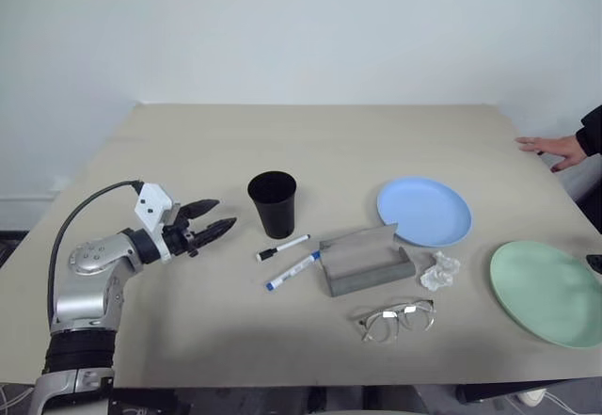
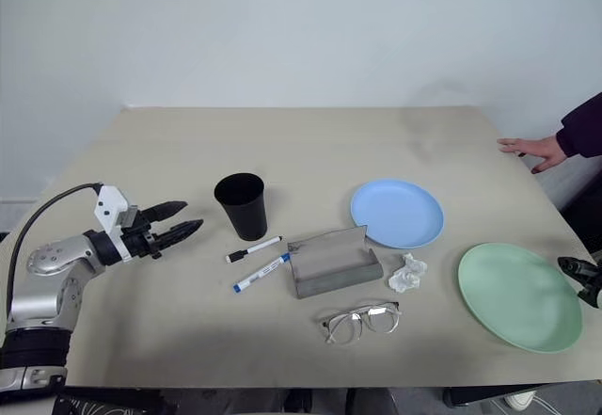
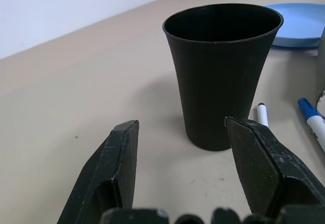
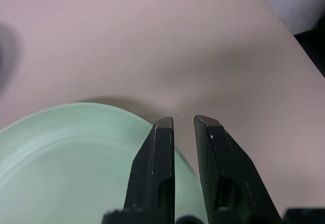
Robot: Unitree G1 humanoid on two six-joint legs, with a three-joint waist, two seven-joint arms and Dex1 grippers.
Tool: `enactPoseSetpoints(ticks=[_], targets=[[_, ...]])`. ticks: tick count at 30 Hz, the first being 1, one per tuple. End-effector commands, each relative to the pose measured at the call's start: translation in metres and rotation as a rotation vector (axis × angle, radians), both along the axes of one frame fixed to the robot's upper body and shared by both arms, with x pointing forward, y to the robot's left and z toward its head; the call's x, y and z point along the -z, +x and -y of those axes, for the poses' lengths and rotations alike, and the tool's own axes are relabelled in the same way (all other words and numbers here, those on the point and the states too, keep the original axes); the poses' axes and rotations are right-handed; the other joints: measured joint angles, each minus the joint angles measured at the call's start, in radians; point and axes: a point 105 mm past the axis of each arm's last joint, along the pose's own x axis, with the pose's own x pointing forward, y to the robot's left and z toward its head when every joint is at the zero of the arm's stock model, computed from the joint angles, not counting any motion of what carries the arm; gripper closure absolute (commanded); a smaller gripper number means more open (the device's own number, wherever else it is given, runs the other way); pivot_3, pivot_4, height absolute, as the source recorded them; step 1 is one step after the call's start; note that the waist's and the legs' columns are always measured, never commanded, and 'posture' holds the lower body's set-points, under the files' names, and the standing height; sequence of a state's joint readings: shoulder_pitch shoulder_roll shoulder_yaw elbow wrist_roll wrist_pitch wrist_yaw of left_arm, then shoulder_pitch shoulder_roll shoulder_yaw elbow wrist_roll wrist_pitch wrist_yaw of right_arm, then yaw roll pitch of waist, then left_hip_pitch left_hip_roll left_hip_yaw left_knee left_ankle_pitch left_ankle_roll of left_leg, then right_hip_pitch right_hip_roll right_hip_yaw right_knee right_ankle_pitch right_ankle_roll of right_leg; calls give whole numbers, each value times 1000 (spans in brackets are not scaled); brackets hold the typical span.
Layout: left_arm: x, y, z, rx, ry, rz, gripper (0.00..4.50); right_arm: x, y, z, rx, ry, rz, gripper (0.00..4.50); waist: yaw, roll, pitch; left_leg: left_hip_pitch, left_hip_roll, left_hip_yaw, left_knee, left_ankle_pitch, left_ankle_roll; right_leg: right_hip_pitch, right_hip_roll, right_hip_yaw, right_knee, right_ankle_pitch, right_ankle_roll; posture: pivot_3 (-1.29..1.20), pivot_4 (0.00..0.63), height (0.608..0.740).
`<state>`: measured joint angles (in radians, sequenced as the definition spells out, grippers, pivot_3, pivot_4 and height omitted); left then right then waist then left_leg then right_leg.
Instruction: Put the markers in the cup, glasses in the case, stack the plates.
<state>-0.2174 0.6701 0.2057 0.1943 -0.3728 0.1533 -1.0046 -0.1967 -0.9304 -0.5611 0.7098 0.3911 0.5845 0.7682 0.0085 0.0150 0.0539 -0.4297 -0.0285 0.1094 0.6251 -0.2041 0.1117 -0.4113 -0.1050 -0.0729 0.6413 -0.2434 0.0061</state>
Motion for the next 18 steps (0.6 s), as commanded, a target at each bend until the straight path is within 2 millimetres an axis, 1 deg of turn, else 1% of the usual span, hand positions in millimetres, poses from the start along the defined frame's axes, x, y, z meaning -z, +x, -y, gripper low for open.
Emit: enactPoseSetpoints(ticks=[1,2,7,10,13,18], targets=[[-14,0,2,7,-6,53,1672,-21,4,10,1,-44,43,3437,0,0,0,0,0,0,0,0,0,0,0,0,0,0,0,0,0,727],[-14,-1,2,7,-6,51,1672,-21,3,11,-4,-45,40,3224,0,0,0,0,0,0,0,0,0,0,0,0,0,0,0,0,0,727],[-12,-2,1,12,-4,40,1672,-24,-4,19,-21,-87,19,1565,0,0,0,0,0,2,0,0,0,0,-1,0,0,0,1,0,0,727],[-12,-3,1,19,-1,30,1672,-16,-14,27,-36,-157,-40,547,0,0,0,0,0,2,0,0,0,0,-1,0,0,0,2,0,0,727],[-11,-2,0,27,4,22,1672,-9,-21,27,-52,-152,-62,547,0,0,0,0,0,2,0,0,0,0,-1,0,0,-1,4,0,0,727],[-14,4,1,30,4,28,1672,8,-32,22,-100,-139,-113,547,0,1,0,0,0,2,0,0,1,0,-1,0,0,-1,7,0,0,727]])
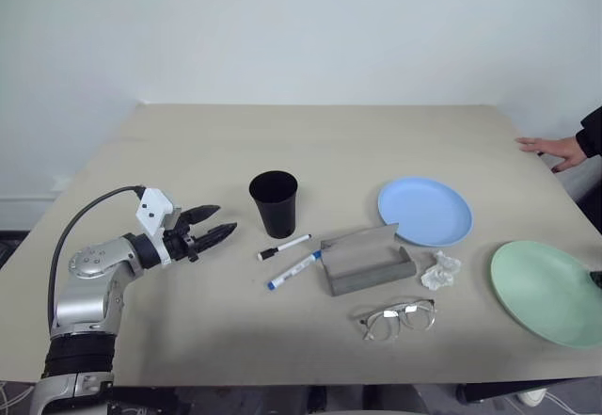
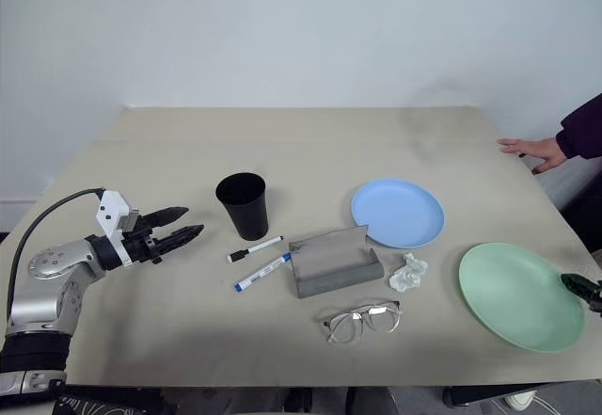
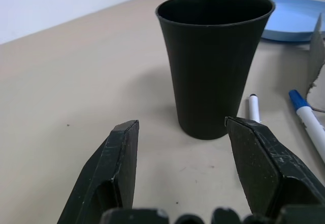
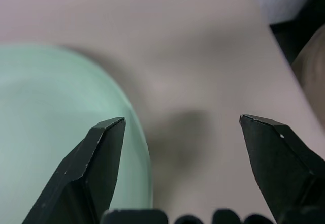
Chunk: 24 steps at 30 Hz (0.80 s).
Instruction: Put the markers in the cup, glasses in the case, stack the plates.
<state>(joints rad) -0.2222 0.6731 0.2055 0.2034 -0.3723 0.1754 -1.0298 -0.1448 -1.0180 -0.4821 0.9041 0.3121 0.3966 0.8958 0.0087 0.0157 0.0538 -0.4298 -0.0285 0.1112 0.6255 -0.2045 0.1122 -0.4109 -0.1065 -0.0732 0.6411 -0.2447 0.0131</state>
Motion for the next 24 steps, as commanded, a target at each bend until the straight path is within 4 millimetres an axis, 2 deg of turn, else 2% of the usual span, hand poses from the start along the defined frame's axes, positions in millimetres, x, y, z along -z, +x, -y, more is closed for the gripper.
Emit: enactPoseSetpoints(ticks=[1,8,15,18,24], targets=[[-17,6,2,17,7,59,1672,-5,0,-1,-48,-37,6,547,0,0,0,0,0,0,0,0,0,0,0,0,0,0,0,0,0,727],[-16,6,4,22,0,61,1672,4,-6,-4,-65,-28,-21,547,-4,0,0,0,0,1,0,0,1,0,0,1,0,3,2,0,0,727],[-15,5,4,17,-2,62,1672,5,-2,-9,-83,-2,-19,547,-5,0,0,0,0,1,0,-1,1,0,0,1,0,4,2,0,0,727],[-14,4,3,11,-3,62,1672,3,3,-14,-94,22,-10,1109,-5,1,0,0,0,1,0,-1,1,0,0,1,0,4,1,0,0,727],[-13,2,2,3,-3,62,1672,-1,10,-21,-103,49,-1,3259,-5,1,0,0,0,2,-1,-1,1,-1,0,1,0,4,1,0,0,727]])
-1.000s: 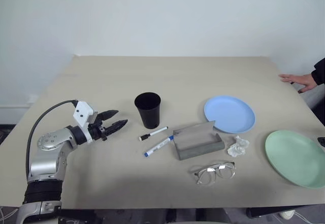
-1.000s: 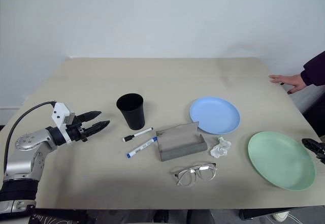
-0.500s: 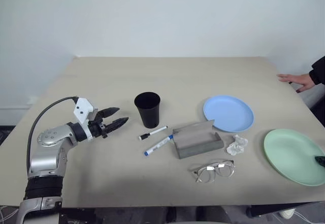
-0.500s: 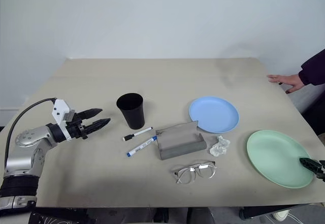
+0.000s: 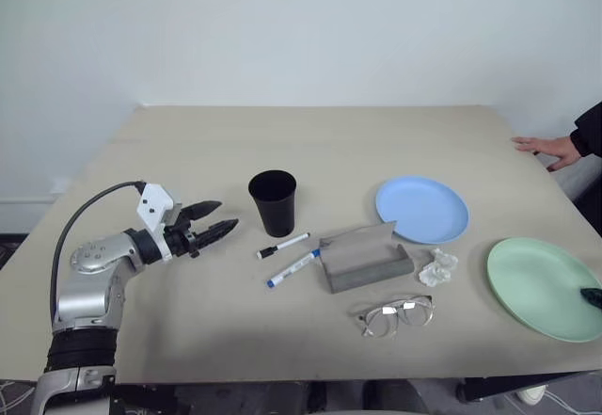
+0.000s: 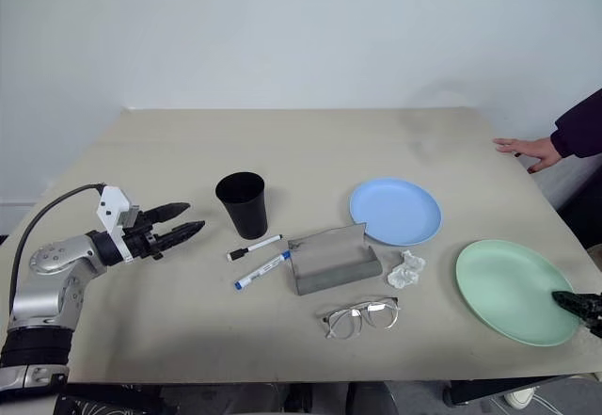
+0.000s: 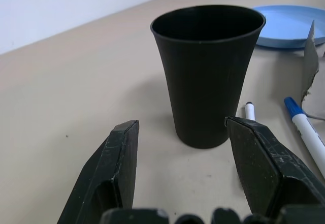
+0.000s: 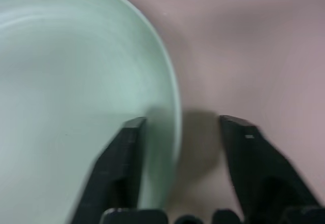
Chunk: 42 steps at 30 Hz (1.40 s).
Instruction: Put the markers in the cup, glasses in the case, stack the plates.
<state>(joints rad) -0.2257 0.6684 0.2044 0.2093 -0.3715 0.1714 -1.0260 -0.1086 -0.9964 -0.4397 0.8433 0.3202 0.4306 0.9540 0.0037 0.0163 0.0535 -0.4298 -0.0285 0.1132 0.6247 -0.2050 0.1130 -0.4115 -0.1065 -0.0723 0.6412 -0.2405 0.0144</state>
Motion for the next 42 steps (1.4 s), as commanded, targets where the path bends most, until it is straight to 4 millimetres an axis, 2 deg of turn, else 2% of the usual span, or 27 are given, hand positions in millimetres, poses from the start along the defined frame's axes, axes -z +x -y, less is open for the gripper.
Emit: enactPoseSetpoints(ticks=[1,3,4,9,15,26,34,39,42], targets=[[-14,0,1,4,1,59,1672,-14,12,-4,-13,4,48,3623,0,0,0,0,0,0,0,0,0,0,0,0,0,0,0,0,0,727],[-13,0,1,2,1,59,1672,-16,15,-6,-10,12,54,4298,0,-1,0,0,0,1,0,0,0,0,0,0,0,0,0,0,0,727],[-13,-1,1,1,1,59,1672,-17,16,-7,-8,15,57,4471,-1,-1,0,0,0,1,-1,0,0,0,0,0,0,0,0,0,0,727],[-13,-1,2,1,-2,58,1672,-23,20,-8,7,25,77,4471,-2,-2,0,1,3,13,-7,0,0,-1,-1,4,1,0,0,0,0,727],[-12,0,3,5,-5,56,1672,-30,21,-9,17,26,91,4471,-2,-1,-1,1,4,20,-10,0,-1,-10,-16,-8,0,7,-1,0,0,727],[-12,1,4,8,-9,54,1672,-43,28,-9,72,63,141,4471,-3,-1,0,0,5,22,-9,0,0,-10,-17,-10,-3,9,2,0,0,727],[-10,0,3,-5,-13,53,1672,-80,59,-15,140,189,306,4471,-3,-1,0,-1,6,23,-9,0,0,-13,-17,-10,-3,9,1,0,0,727],[-10,0,4,-11,-17,56,1672,-101,83,-32,110,205,378,4471,-3,-1,0,-1,6,23,-9,0,-1,-13,-18,-11,-3,10,0,0,0,727],[-9,-1,3,-16,-19,58,1672,-111,104,-53,77,212,401,4471,-3,-1,0,-1,6,23,-9,1,-1,-13,-18,-11,-3,10,0,0,0,727]])
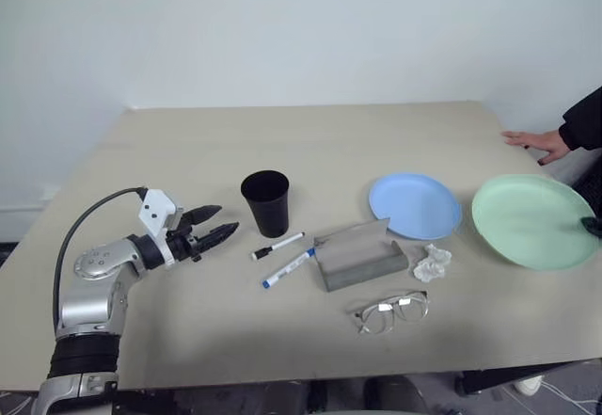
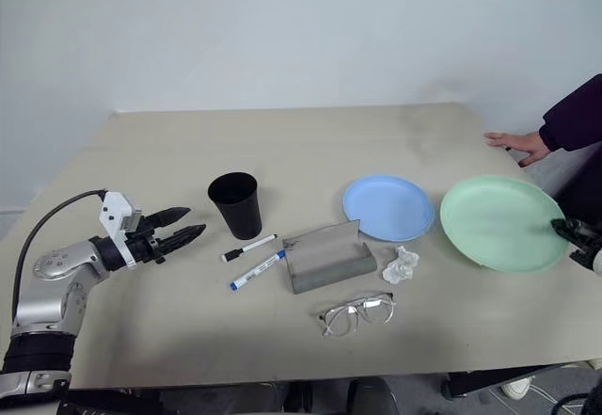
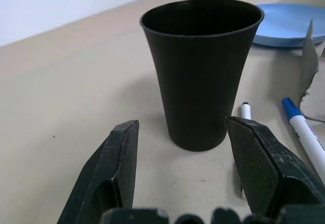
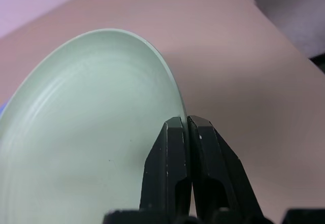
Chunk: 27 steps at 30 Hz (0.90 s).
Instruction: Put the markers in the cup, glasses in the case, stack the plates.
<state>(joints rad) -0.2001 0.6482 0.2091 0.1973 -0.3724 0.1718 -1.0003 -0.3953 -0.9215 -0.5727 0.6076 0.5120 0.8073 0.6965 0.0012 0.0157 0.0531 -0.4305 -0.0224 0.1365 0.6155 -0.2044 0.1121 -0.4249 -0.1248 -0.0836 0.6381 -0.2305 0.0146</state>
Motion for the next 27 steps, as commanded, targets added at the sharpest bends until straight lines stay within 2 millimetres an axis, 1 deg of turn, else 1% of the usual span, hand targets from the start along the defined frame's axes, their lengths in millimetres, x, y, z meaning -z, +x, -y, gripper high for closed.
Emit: enactPoseSetpoints(ticks=[1,5,7,9,11,16,21,25,27], targets=[[-16,1,2,6,-2,67,1672,-31,25,-22,-32,-24,89,4471,0,0,0,0,0,0,0,0,0,0,0,0,0,0,0,0,0,727],[-17,1,1,-4,-2,71,1672,-32,50,-50,-36,-25,91,4471,-2,0,0,0,1,0,1,4,-6,-1,-3,-5,0,1,-1,0,0,727],[-17,2,0,-8,-2,74,1672,-32,61,-63,-40,-17,92,4471,-2,0,0,0,1,0,3,4,-6,-1,-9,-15,1,1,-1,0,0,727],[-19,2,1,-13,-3,80,1672,-30,76,-89,-73,-28,82,4471,-2,0,0,0,1,0,6,4,-6,0,-10,-18,1,4,-1,0,0,727],[-20,2,1,-16,-5,84,1672,-25,83,-105,-90,-38,68,4471,-2,-1,0,-1,0,0,7,4,-6,-1,-12,-21,1,6,-1,0,0,727],[-21,-1,-2,-28,-1,89,1672,-5,87,-124,-127,-71,16,4471,5,-1,0,-2,-1,0,8,3,-5,0,-14,-24,1,8,0,0,0,727],[-23,-4,-4,-37,0,96,1672,11,87,-132,-160,-106,-28,4471,-1,-1,0,-2,-1,0,8,3,-5,0,-13,-28,1,9,2,0,0,727],[-24,-6,-4,-35,-1,102,1672,18,87,-137,-175,-111,-44,4471,-2,0,0,-2,0,1,7,3,-6,-1,-12,-30,2,9,2,0,0,727],[-27,-8,1,-10,-17,112,1672,23,86,-143,-190,-112,-55,4471,-2,0,0,-2,0,2,7,4,-7,-1,-12,-30,2,8,3,0,0,727]])
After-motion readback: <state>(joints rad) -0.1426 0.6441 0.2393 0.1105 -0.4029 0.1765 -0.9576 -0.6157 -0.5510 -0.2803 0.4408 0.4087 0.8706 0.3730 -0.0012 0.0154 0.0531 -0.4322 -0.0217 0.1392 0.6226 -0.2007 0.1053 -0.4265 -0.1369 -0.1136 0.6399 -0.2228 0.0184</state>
